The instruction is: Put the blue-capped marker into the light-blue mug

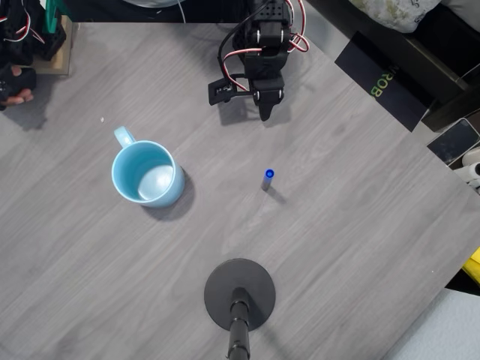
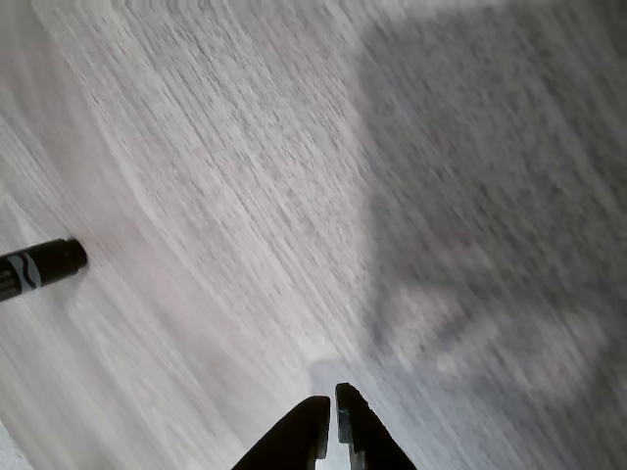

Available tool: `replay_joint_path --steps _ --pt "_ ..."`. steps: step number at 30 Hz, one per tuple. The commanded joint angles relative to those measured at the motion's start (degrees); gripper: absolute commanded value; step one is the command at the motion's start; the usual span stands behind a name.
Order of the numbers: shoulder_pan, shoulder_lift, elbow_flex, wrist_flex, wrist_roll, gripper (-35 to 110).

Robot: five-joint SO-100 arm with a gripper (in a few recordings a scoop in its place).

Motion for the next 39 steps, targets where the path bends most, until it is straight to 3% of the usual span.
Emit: replay_joint_path --steps 1,5,10,21,25,30,39 --pt "1.9 1.5 0.1 -1.0 -7.0 0" --pt "4.3 1.5 0.1 -3.2 -22.3 0" --pt "5.3 1.5 0.1 -4.6 -54.3 1" --pt "9.4 1.4 0.1 -30.7 -73.0 4" --pt "11.2 1.4 0.1 -35.4 -79.0 3" --pt "13.7 1.4 0.1 -39.6 -80.9 3" --pt "11.6 1.5 0.1 -58.2 -85.1 7"
